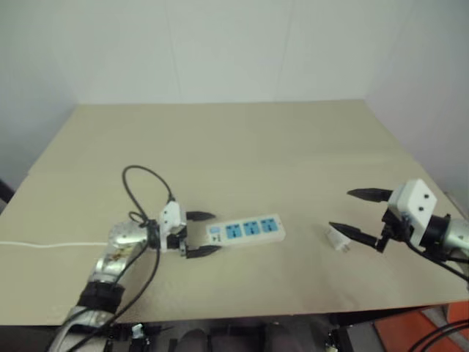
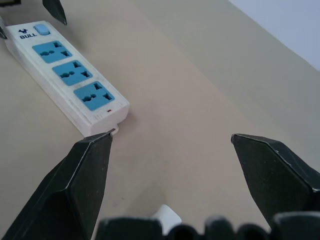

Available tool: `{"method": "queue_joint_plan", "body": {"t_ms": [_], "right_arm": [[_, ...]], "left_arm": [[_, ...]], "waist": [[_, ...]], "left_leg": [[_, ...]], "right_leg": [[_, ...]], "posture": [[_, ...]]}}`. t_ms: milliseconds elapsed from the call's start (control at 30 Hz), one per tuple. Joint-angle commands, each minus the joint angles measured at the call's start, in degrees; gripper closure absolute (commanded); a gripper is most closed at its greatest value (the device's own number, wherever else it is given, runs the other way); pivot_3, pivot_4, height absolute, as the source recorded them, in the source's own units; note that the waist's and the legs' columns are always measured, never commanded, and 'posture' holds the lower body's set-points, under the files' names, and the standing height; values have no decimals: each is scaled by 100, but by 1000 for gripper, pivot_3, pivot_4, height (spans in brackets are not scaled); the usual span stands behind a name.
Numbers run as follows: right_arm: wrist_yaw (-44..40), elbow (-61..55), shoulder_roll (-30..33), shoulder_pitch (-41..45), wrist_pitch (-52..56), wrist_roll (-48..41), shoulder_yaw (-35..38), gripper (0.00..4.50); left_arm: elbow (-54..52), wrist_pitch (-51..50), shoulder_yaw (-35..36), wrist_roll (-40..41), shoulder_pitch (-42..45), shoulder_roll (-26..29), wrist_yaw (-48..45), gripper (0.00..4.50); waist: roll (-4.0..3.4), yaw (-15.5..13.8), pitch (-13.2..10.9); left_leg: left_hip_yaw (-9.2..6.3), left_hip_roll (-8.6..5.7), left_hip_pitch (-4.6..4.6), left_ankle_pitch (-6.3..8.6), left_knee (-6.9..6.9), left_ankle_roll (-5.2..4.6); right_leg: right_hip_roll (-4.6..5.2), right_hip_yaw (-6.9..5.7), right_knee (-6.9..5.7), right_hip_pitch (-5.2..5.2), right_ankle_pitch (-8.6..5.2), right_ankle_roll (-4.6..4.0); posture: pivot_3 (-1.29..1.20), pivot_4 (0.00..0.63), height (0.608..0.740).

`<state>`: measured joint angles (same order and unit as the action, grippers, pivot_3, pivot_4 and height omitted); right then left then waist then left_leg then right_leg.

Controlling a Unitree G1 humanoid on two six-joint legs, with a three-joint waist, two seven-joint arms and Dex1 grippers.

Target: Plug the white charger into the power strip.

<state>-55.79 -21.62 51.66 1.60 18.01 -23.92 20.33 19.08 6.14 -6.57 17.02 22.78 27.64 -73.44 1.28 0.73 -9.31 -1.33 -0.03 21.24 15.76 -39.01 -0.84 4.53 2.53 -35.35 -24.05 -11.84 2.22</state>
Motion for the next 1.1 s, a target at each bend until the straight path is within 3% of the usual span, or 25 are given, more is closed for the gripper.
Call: {"method": "queue_joint_plan", "body": {"t_ms": [33, 433, 600, 767, 900, 1100], "right_arm": [[86, -258, -14, 85, 61, -180, 90, 0], [100, -273, 19, 183, 117, -268, 12, 0], [41, -231, 18, 243, 106, -318, -62, 0], [-26, 15, -12, 569, 262, -609, -38, 0], [716, 175, -152, 1339, 1234, -842, -258, 0], [2151, 603, -98, 3323, 5054, -1167, -1032, 0]], "left_arm": [[182, 263, -124, -123, 147, -60, -159, 20], [636, 391, -338, -363, 70, -398, -88, 20], [645, 412, -438, -351, -20, -499, -310, 1183], [107, 119, -470, -166, -201, -324, -669, 1221], [7, 305, -437, -245, -131, -84, -767, 1221], [-12, 413, -503, -246, -107, -77, -776, 1221]], "waist": [[0, 0, 0], [-2, -56, 1], [-7, -95, 4], [-9, -78, 5], [-8, -53, 5], [-8, 7, 4]], "left_leg": [[0, 1, 1, 0, 0, 0], [-2, -2, -3, 0, -3, 0], [-2, -2, -6, 0, -4, 0], [-1, -1, -6, 2, -4, -3], [-1, 0, -9, 2, -4, -3], [-3, 1, -1, 2, -5, -3]], "right_leg": [[-1, 0, 0, -1, 0, 0], [2, -1, -1, 7, 0, 1], [2, -2, 1, 11, 0, 1], [1, 0, 3, 11, 0, 1], [0, 1, 0, 11, 0, 0], [1, 5, -21, -10, 0, -5]], "posture": [[0, 150, 740], [0, 150, 740], [0, 150, 740], [0, 150, 740], [0, 150, 740], [0, 150, 740]]}}
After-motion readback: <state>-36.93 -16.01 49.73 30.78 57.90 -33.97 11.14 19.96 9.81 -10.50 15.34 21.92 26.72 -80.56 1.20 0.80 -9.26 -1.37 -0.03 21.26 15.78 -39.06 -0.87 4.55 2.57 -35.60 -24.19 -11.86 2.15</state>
